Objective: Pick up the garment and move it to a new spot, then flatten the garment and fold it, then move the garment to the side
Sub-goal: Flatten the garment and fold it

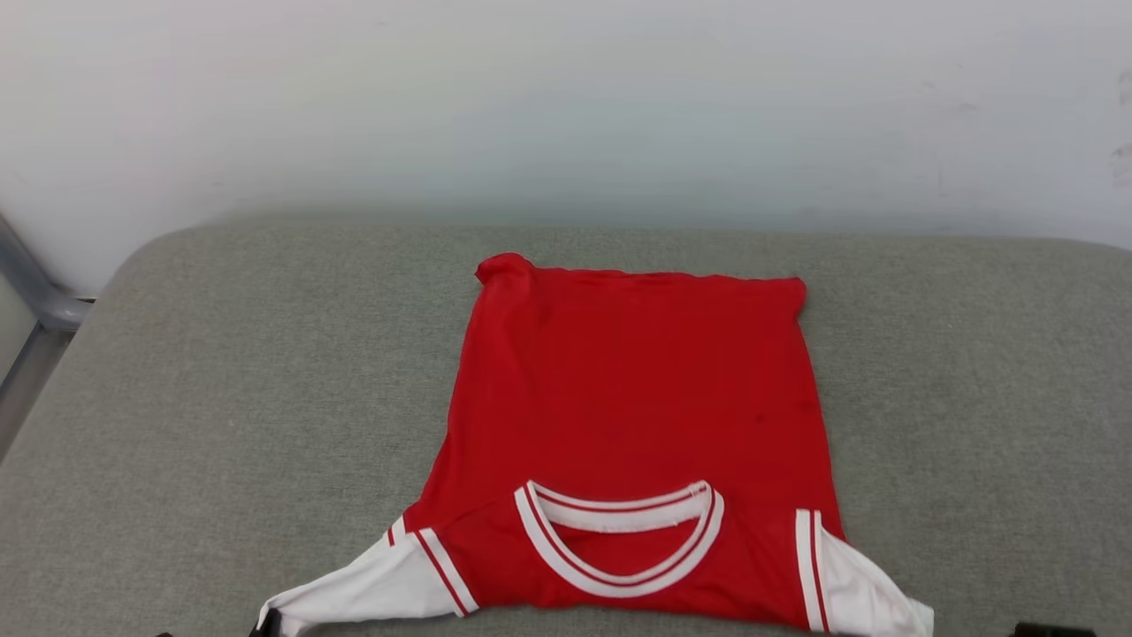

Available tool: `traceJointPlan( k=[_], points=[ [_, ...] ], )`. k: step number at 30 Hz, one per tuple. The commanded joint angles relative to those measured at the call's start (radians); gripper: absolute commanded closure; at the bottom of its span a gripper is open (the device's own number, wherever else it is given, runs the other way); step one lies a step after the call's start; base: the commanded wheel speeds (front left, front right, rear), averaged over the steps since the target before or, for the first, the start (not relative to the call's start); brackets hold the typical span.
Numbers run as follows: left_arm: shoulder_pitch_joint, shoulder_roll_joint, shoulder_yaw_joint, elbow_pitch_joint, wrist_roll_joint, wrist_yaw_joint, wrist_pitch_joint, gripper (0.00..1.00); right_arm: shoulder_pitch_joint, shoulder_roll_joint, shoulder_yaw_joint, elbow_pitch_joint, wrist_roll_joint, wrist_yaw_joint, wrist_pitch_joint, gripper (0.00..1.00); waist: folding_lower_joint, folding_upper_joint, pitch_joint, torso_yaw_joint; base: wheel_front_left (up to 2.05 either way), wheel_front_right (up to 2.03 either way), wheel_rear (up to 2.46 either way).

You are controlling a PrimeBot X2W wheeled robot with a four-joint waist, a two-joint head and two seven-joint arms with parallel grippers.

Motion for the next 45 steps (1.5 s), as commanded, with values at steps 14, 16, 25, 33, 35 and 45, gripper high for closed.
traceJointPlan(
  k=[14, 16, 25, 33, 35, 45],
  points=[
    [0.027, 0.026, -0.048, -0.219, 0.061, 0.059, 0.04, 1.0, -0.079, 0.03, -0.032, -0.041, -0.05, -0.001, -0.133, 0.0, 0.0003, -0.0001, 0.026, 0.061, 0.0, 0.0, 0.0],
    [0.009, 0.024, -0.053, -0.236, 0.066, 0.054, 0.037, 1.0, -0.16, 0.03, -0.063, -0.01, -0.056, -0.001, -0.151, 0.0, 0.0003, -0.0001, 0.052, 0.075, 0.0, 0.0, 0.0],
    [-0.122, -0.018, -0.091, -0.242, 0.092, 0.005, 0.014, 1.0, -0.574, -0.056, -0.169, 0.264, -0.062, -0.001, -0.054, 0.0, 0.0003, -0.0001, 0.194, 0.169, 0.0, 0.0, 0.0],
    [-0.24, -0.064, -0.124, -0.214, 0.114, -0.063, -0.015, 1.0, -0.922, -0.152, -0.177, 0.463, -0.09, -0.001, 0.272, 0.0, 0.0003, -0.0001, 0.33, 0.241, 0.0, 0.0, 0.0],
    [-0.261, -0.073, -0.124, -0.204, 0.119, -0.079, -0.023, 1.0, -1.001, -0.163, -0.175, 0.492, -0.118, -0.001, 0.359, 0.0, 0.0003, -0.0001, 0.363, 0.251, 0.0, 0.0, 0.0],
    [-0.344, -0.125, -0.129, -0.151, 0.153, -0.132, -0.042, 1.0, -1.164, -0.181, -0.25, 0.613, -0.27, -0.001, 0.598, 0.0, 0.0003, -0.0001, 0.447, 0.302, 0.0, 0.0, 0.0]
  ],
)
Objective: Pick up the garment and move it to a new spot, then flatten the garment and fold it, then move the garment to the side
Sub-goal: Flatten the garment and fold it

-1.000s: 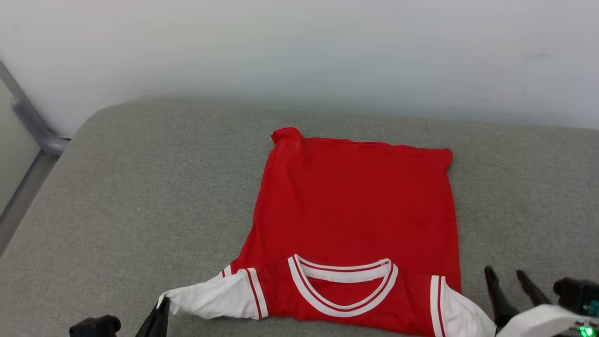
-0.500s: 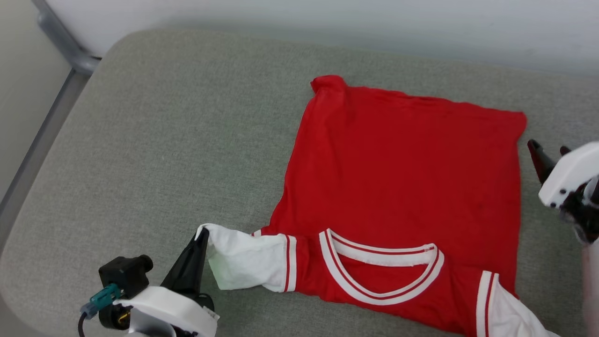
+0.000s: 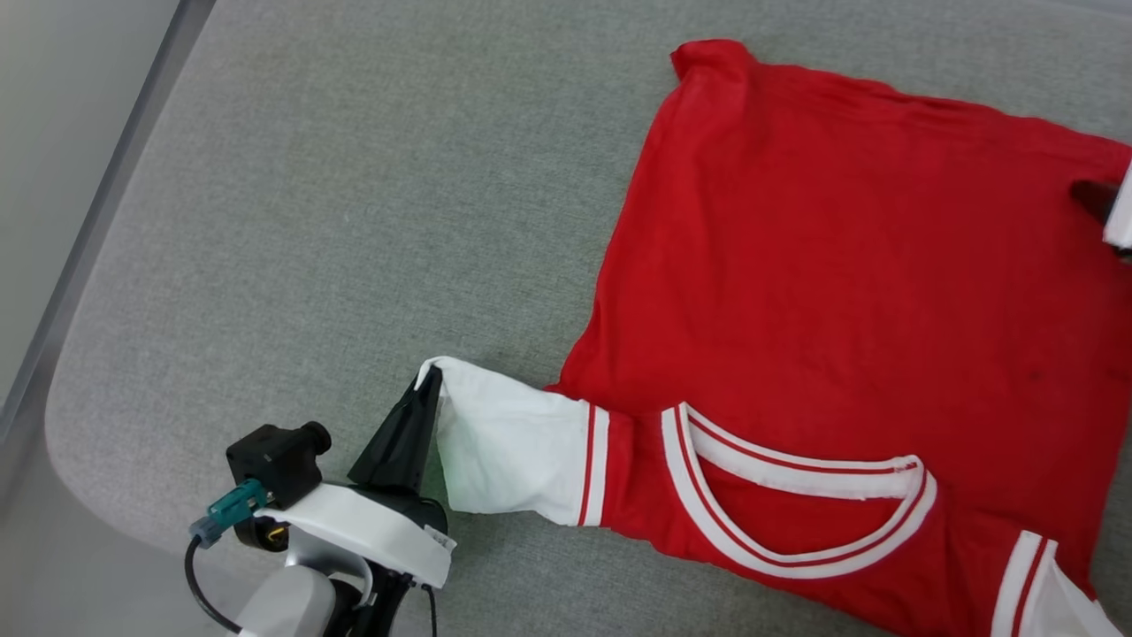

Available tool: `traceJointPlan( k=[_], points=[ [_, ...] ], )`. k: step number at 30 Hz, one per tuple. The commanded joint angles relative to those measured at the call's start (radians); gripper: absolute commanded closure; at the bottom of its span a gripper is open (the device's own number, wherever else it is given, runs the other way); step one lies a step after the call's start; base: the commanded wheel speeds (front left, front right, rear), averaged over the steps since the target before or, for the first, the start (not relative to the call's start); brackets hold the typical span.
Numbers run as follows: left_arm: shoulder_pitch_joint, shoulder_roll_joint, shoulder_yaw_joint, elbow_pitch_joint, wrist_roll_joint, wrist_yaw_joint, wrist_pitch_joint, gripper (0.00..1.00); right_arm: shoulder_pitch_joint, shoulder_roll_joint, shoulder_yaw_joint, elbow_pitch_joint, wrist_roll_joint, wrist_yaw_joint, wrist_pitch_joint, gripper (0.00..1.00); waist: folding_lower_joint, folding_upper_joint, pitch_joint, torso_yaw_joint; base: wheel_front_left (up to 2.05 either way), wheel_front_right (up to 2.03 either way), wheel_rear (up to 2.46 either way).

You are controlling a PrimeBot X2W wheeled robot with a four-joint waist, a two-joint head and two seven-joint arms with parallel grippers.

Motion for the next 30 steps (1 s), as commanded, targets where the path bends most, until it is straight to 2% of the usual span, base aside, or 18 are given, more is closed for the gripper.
traceJointPlan(
  k=[1, 4, 6, 7, 13, 18, 23, 25, 30],
  points=[
    [-0.017, -0.008, 0.001, 0.004, 0.01, -0.009, -0.005, 1.0, 0.01, 0.008, -0.015, 0.041, -0.021, -0.001, 0.055, 0.0, -0.0002, 0.0, 0.015, 0.016, 0.0, 0.0, 0.0],
    [-0.022, -0.021, 0.006, 0.012, 0.019, -0.017, -0.007, 1.0, 0.047, 0.031, -0.07, 0.104, -0.056, -0.001, 0.163, 0.0, -0.0002, 0.0, 0.016, 0.019, 0.0, 0.0, 0.0],
    [-0.024, -0.026, 0.009, 0.017, 0.023, -0.022, -0.008, 1.0, 0.063, 0.042, -0.114, 0.125, -0.088, -0.001, 0.214, 0.77, -0.0002, 0.0, 0.012, 0.022, 0.0, 0.0, 0.0],
    [-0.025, -0.027, 0.011, 0.022, 0.025, -0.024, -0.008, 1.0, 0.064, 0.048, -0.133, 0.124, -0.099, -0.001, 0.227, 1.0, -0.0002, 0.0, 0.008, 0.022, 0.0, 0.0, 0.0],
    [-0.007, -0.033, 0.028, 0.036, 0.034, -0.031, -0.009, 1.0, 0.037, 0.058, -0.163, 0.066, -0.137, -0.001, 0.224, 1.0, -0.0002, 0.0, -0.033, 0.015, 0.0, 0.0, 0.0],
    [0.035, -0.021, 0.049, 0.057, 0.038, -0.031, -0.008, 1.0, 0.037, 0.021, -0.059, -0.033, -0.105, -0.001, 0.175, 1.0, -0.0002, 0.0, -0.124, -0.019, 0.0, 0.0, 0.0],
    [0.082, 0.0, 0.07, 0.064, 0.031, -0.009, -0.007, 1.0, 0.148, -0.026, 0.097, -0.152, 0.011, -0.001, 0.164, 1.0, -0.0002, 0.0, -0.212, -0.078, 0.0, 0.0, 0.0],
    [0.095, 0.005, 0.073, 0.064, 0.029, -0.005, -0.002, 1.0, 0.182, -0.037, 0.116, -0.183, 0.04, -0.001, 0.166, 1.0, -0.0002, 0.0, -0.229, -0.091, 0.0, 0.0, 0.0],
    [0.143, 0.025, 0.088, 0.057, 0.015, 0.024, 0.021, 1.0, 0.385, -0.075, 0.149, -0.375, 0.146, -0.001, 0.205, 1.0, -0.0002, 0.0, -0.314, -0.152, 0.0, 0.0, 0.0]
  ],
)
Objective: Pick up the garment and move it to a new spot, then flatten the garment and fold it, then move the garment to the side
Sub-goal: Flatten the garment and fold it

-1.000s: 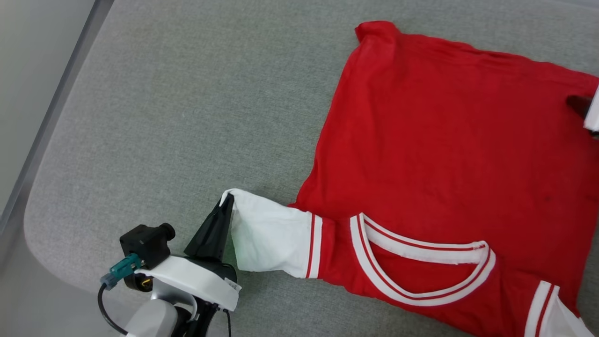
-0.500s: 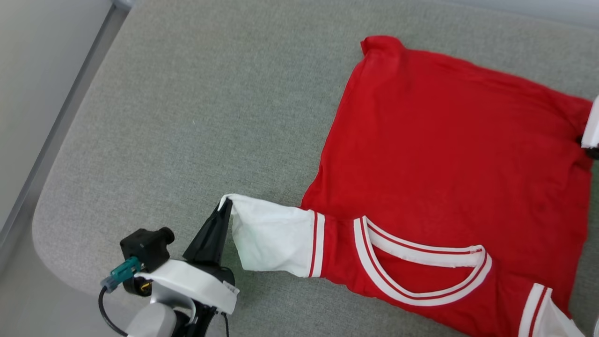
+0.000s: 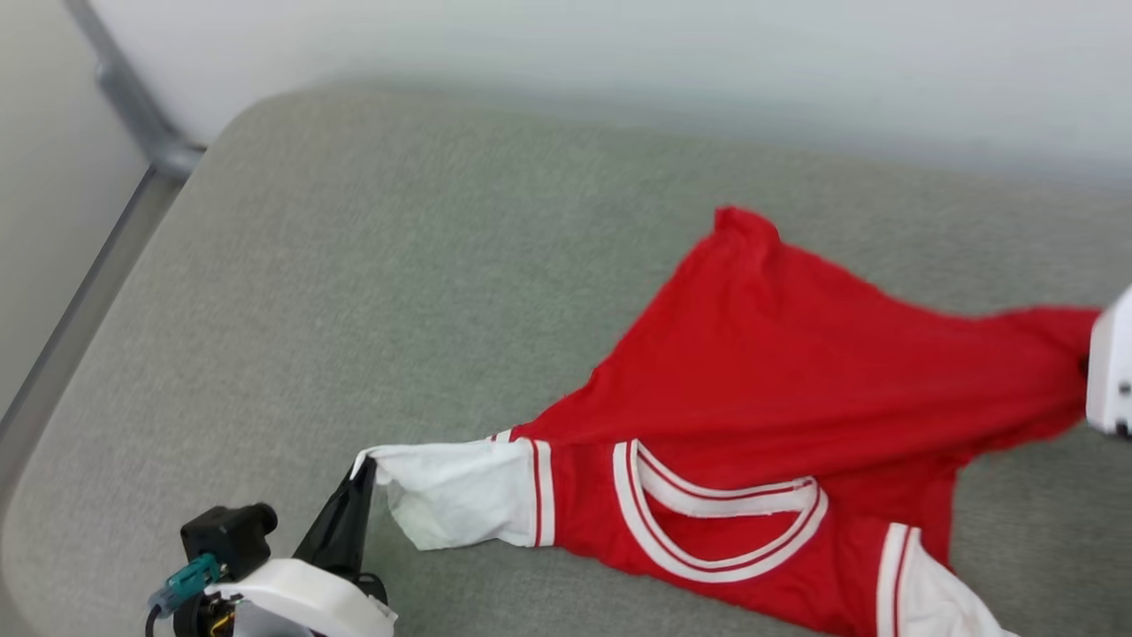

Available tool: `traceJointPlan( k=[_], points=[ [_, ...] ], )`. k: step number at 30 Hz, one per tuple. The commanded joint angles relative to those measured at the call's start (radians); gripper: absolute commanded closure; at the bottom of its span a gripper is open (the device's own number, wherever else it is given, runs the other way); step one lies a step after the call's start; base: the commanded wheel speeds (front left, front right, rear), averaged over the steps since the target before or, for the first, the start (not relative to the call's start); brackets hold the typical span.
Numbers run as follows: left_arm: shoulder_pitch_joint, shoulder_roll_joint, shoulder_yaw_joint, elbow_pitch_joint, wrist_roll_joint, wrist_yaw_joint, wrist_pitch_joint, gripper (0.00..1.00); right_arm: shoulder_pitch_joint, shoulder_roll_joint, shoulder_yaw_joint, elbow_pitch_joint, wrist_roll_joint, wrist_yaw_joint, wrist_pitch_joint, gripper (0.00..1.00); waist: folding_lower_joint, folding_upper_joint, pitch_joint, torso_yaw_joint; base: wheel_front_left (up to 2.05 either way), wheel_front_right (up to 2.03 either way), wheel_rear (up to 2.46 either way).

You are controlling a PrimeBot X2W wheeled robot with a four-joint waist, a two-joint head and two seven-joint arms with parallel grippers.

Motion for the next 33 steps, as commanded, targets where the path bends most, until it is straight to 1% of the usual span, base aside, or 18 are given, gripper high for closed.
traceJointPlan(
  k=[1, 3, 7, 9, 11, 12, 15, 17, 19, 20, 21, 23, 26, 28, 30, 33],
  points=[
    [0.018, 0.005, 0.005, -0.004, -0.006, 0.008, 0.005, 1.0, 0.053, -0.005, -0.006, -0.038, 0.013, -0.001, 0.01, 1.0, 0.0, -0.0001, -0.066, -0.059, 0.0, 0.0, 0.0],
    [0.041, 0.014, 0.01, -0.007, -0.009, 0.021, 0.013, 1.0, 0.157, 0.001, -0.026, -0.122, 0.037, -0.001, 0.023, 1.0, 0.0, -0.0001, -0.101, -0.08, 0.0, 0.0, 0.0],
    [0.089, 0.03, 0.022, -0.02, -0.02, 0.043, 0.027, 1.0, 0.382, 0.041, -0.099, -0.29, 0.066, -0.001, 0.055, 1.0, 0.0, -0.0001, -0.155, -0.115, 0.0, 0.0, 0.0],
    [0.11, 0.035, 0.028, -0.027, -0.028, 0.051, 0.039, 1.0, 0.487, 0.086, -0.144, -0.365, 0.079, -0.001, 0.06, 1.0, 0.0, -0.0001, -0.165, -0.129, 0.0, 0.0, 0.0],
    [0.126, 0.042, 0.036, -0.038, -0.034, 0.06, 0.042, 1.0, 0.584, 0.149, -0.192, -0.423, 0.092, -0.001, 0.054, 1.0, 0.0, -0.0001, -0.17, -0.145, 0.0, 0.0, 0.0],
    [0.148, 0.046, 0.038, -0.047, -0.041, 0.073, 0.053, 1.0, 0.71, 0.23, -0.246, -0.471, 0.094, -0.001, 0.029, 1.0, 0.0, -0.0001, -0.171, -0.164, 0.0, 0.0, 0.0],
    [0.159, 0.053, 0.04, -0.056, -0.044, 0.083, 0.06, 1.0, 0.805, 0.276, -0.266, -0.47, 0.112, -0.001, -0.008, 1.0, 0.0, -0.0001, -0.17, -0.183, 0.0, 0.0, 0.0],
    [0.161, 0.054, 0.041, -0.061, -0.047, 0.088, 0.066, 1.0, 0.857, 0.287, -0.271, -0.446, 0.132, -0.001, -0.04, 1.0, 0.0, -0.0001, -0.168, -0.194, 0.0, 0.0, 0.0],
    [0.163, 0.057, 0.04, -0.066, -0.046, 0.093, 0.072, 1.0, 0.885, 0.291, -0.259, -0.398, 0.19, -0.001, -0.095, 1.0, 0.0, -0.0001, -0.166, -0.205, 0.0, 0.0, 0.0],
    [0.162, 0.058, 0.039, -0.068, -0.046, 0.094, 0.073, 1.0, 0.893, 0.291, -0.247, -0.368, 0.217, -0.001, -0.131, 0.77, 0.0, -0.0001, -0.164, -0.211, 0.0, 0.0, 0.0],
    [0.162, 0.058, 0.038, -0.071, -0.045, 0.096, 0.075, 1.0, 0.895, 0.291, -0.23, -0.346, 0.239, -0.001, -0.173, 0.0, 0.0, -0.0001, -0.163, -0.216, 0.0, 0.0, 0.0],
    [0.159, 0.057, 0.035, -0.077, -0.044, 0.101, 0.082, 1.0, 0.882, 0.289, -0.206, -0.311, 0.281, -0.001, -0.281, 0.0, 0.0, -0.0001, -0.161, -0.222, 0.0, 0.0, 0.0],
    [0.155, 0.057, 0.031, -0.084, -0.042, 0.104, 0.087, 1.0, 0.852, 0.29, -0.169, -0.295, 0.283, -0.001, -0.459, 0.0, 0.0, -0.0001, -0.158, -0.226, 0.0, 0.0, 0.0],
    [0.148, 0.056, 0.026, -0.089, -0.039, 0.108, 0.091, 1.0, 0.814, 0.289, -0.15, -0.314, 0.258, -0.001, -0.62, 0.0, 0.0, -0.0001, -0.154, -0.224, 0.0, 0.0, 0.0],
    [0.138, 0.057, 0.022, -0.097, -0.034, 0.109, 0.094, 1.0, 0.792, 0.291, -0.13, -0.314, 0.225, -0.001, -0.739, 0.0, 0.0, -0.0001, -0.144, -0.22, 0.0, 0.0, 0.0],
    [0.12, 0.056, 0.015, -0.106, -0.03, 0.109, 0.098, 1.0, 0.713, 0.276, -0.086, -0.302, 0.19, -0.001, -0.861, 0.0, 0.0, -0.0001, -0.125, -0.211, 0.0, 0.0, 0.0]
  ],
)
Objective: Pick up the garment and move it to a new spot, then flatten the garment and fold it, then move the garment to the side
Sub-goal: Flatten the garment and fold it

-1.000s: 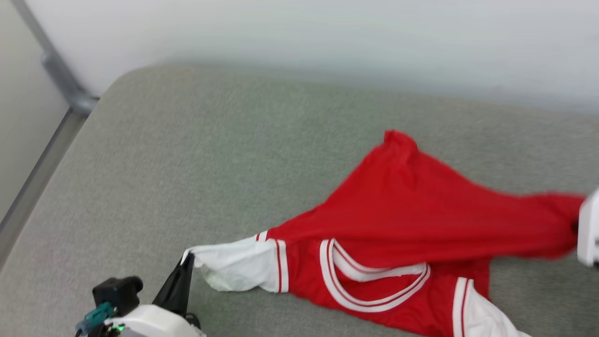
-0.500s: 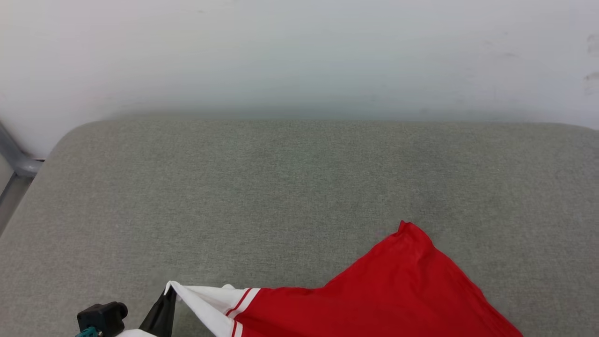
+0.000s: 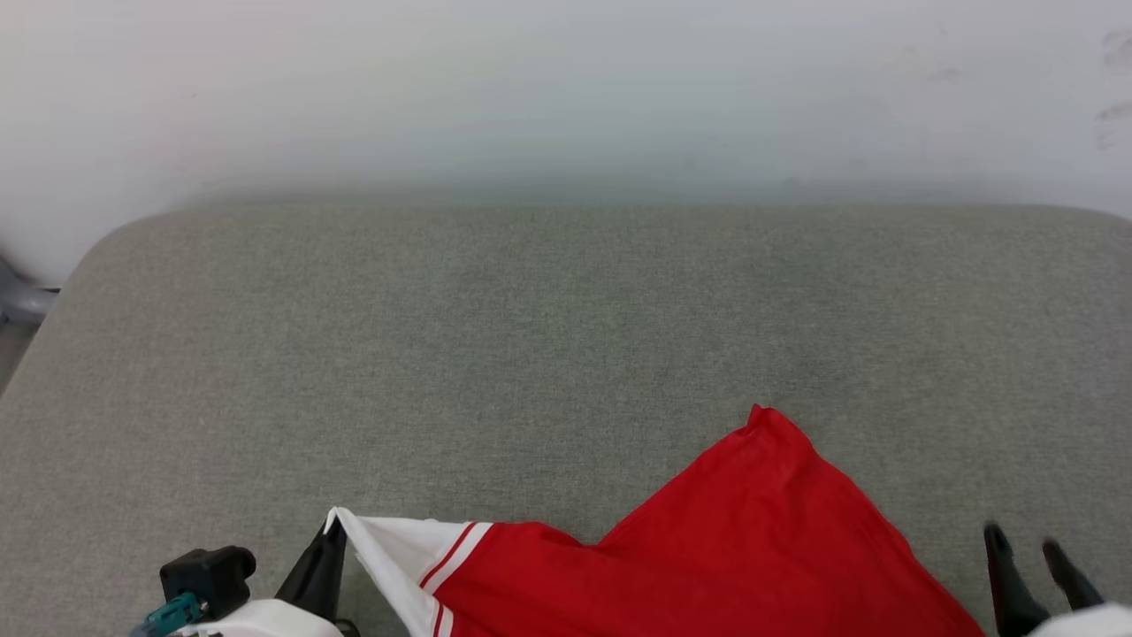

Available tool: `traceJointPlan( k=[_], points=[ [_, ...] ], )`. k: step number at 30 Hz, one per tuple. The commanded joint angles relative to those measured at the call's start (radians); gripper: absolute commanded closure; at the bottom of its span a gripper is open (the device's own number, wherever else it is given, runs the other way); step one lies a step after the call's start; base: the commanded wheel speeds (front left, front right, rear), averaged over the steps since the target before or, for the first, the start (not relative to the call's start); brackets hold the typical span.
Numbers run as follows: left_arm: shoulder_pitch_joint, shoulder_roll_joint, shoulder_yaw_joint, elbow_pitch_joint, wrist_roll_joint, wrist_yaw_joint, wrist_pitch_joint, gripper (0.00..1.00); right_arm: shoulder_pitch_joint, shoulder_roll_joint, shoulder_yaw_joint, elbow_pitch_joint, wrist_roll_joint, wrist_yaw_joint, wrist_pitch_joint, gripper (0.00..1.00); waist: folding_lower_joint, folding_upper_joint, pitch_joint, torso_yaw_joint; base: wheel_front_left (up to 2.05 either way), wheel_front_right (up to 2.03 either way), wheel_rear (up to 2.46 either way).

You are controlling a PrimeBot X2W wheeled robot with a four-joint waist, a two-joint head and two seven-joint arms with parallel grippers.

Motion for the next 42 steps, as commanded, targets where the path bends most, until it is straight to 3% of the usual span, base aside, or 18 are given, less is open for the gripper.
traceJointPlan(
  k=[1, 4, 7, 13, 20, 26, 32, 33, 34, 35, 42],
  points=[
    [-0.018, -0.002, -0.002, -0.006, 0.006, 0.005, 0.001, 1.0, -0.053, -0.013, 0.02, 0.009, 0.002, -0.001, -0.035, 0.0, 0.0, -0.0001, 0.015, 0.009, 0.0, 0.0, 0.0],
    [-0.035, -0.009, -0.009, -0.015, 0.008, 0.002, -0.002, 1.0, -0.139, -0.055, 0.088, 0.058, -0.018, -0.001, -0.052, 0.0, 0.0, -0.0001, 0.035, 0.019, 0.0, 0.0, 0.0],
    [-0.057, -0.012, -0.017, -0.02, 0.011, -0.006, -0.003, 1.0, -0.246, -0.111, 0.181, 0.099, -0.003, -0.001, 0.016, 0.0, 0.0, -0.0001, 0.067, 0.038, 0.0, 0.0, 0.0],
    [-0.121, -0.032, -0.033, -0.006, 0.014, -0.029, -0.012, 1.0, -0.447, -0.239, 0.344, 0.144, 0.045, -0.001, 0.338, 0.0, 0.0, -0.0001, 0.141, 0.081, 0.0, 0.0, 0.0],
    [-0.199, -0.052, -0.054, 0.033, 0.019, -0.066, -0.03, 1.0, -0.627, -0.304, 0.495, 0.148, 0.067, -0.001, 0.674, 0.0, 0.0, -0.0001, 0.213, 0.123, 0.0, 0.0, 0.0],
    [-0.248, -0.07, -0.068, 0.062, 0.019, -0.089, -0.047, 1.0, -0.7, -0.341, 0.609, 0.207, 0.086, -0.001, 0.758, 0.0, 0.0, -0.0001, 0.252, 0.154, 0.0, 0.0, 0.0],
    [-0.267, -0.078, -0.072, 0.095, 0.013, -0.1, -0.063, 1.0, -0.678, -0.339, 0.676, 0.37, 0.156, -0.001, 0.825, 0.0, 0.0, -0.0001, 0.264, 0.166, 0.0, 0.0, 0.0],
    [-0.269, -0.079, -0.072, 0.099, 0.012, -0.101, -0.065, 1.0, -0.67, -0.333, 0.682, 0.391, 0.171, -0.001, 0.841, 0.53, 0.0, -0.0001, 0.264, 0.167, 0.0, 0.0, 0.0],
    [-0.27, -0.078, -0.072, 0.104, 0.012, -0.1, -0.065, 1.0, -0.665, -0.33, 0.688, 0.406, 0.18, -0.001, 0.85, 0.89, 0.0, -0.0001, 0.263, 0.168, 0.0, 0.0, 0.0],
    [-0.271, -0.077, -0.072, 0.108, 0.014, -0.1, -0.066, 1.0, -0.666, -0.328, 0.693, 0.42, 0.187, -0.001, 0.857, 1.0, 0.0, -0.0001, 0.262, 0.168, 0.0, 0.0, 0.0],
    [-0.261, -0.059, -0.06, 0.124, 0.008, -0.093, -0.063, 1.0, -0.721, -0.311, 0.688, 0.428, 0.211, -0.001, 0.783, 1.0, 0.0, -0.0001, 0.22, 0.15, 0.0, 0.0, 0.0]
  ],
)
